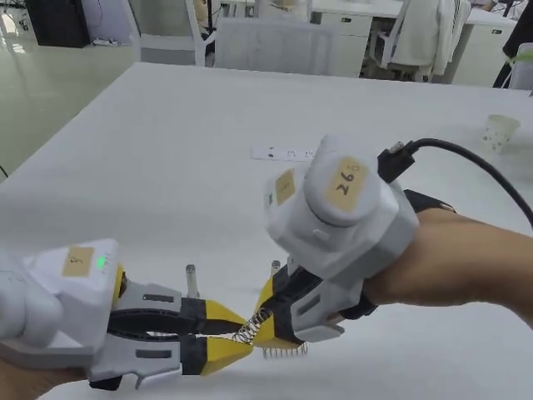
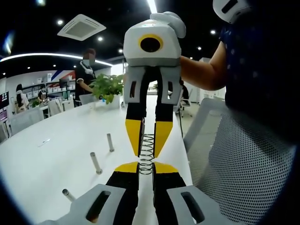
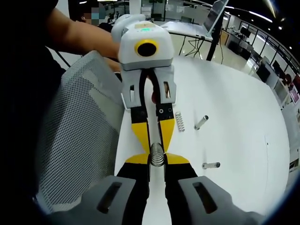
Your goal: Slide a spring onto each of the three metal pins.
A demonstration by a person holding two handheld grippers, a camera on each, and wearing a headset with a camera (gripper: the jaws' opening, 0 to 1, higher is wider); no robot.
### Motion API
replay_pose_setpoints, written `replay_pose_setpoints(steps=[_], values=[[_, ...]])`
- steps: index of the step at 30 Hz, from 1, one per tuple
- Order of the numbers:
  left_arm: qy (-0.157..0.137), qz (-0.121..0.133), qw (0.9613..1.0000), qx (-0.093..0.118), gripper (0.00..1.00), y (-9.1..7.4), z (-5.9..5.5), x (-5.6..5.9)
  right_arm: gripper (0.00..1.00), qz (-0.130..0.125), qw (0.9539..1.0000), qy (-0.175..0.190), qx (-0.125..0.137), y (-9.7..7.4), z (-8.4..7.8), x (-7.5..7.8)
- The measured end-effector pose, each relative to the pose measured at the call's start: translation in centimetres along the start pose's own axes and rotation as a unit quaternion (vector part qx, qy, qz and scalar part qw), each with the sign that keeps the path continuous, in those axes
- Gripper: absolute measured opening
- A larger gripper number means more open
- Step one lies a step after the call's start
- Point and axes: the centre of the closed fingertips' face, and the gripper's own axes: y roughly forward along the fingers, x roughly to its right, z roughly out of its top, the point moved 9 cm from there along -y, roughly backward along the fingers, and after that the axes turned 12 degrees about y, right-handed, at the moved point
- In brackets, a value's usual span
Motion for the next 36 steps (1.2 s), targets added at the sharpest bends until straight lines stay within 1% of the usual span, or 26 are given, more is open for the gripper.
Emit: replay_pose_setpoints(steps=[5, 16, 21, 27, 29, 30, 32, 36], values=[[0.0, -0.002, 1.0, 0.001, 0.02, 0.14, 0.05, 0.07, 0.09, -0.002, 0.9999, 0.0, -0.013, -0.03, 0.18, -0.09], [0.002, -0.012, 0.9999, 0.0, 0.02, 0.64, 0.01, 0.34, 0.08, 0.001, 0.9982, 0.0, -0.06, 0.13, 0.77, -0.26], [0.004, -0.016, 0.9999, -0.001, 0.02, 0.85, -0.14, 0.42, 0.08, 0.003, 0.9972, -0.001, -0.074, 0.26, 0.8, -0.31], [-0.001, -0.015, 0.9999, -0.002, 0.03, 0.87, -0.4, 0.39, 0.08, 0.004, 0.9971, 0.001, -0.075, 0.22, 0.75, -0.27], [-0.006, -0.016, 0.9998, -0.003, 0.05, 0.89, -0.5, 0.42, 0.08, 0.002, 0.9973, 0.003, -0.073, 0.12, 0.82, -0.17], [-0.015, -0.015, 0.9998, -0.002, 0.06, 0.89, -0.52, 0.43, 0.08, 0.001, 0.9974, 0.003, -0.072, 0.08, 0.83, -0.09], [-0.023, -0.013, 0.9997, 0.001, 0.08, 0.8, -0.53, 0.33, 0.08, -0.001, 0.9973, 0.006, -0.073, 0.02, 0.78, 0.01], [-0.032, -0.004, 0.9995, 0.001, 0.13, 0.47, -0.65, 0.12, 0.08, -0.003, 0.9973, 0.009, -0.073, -0.09, 0.59, 0.18]])
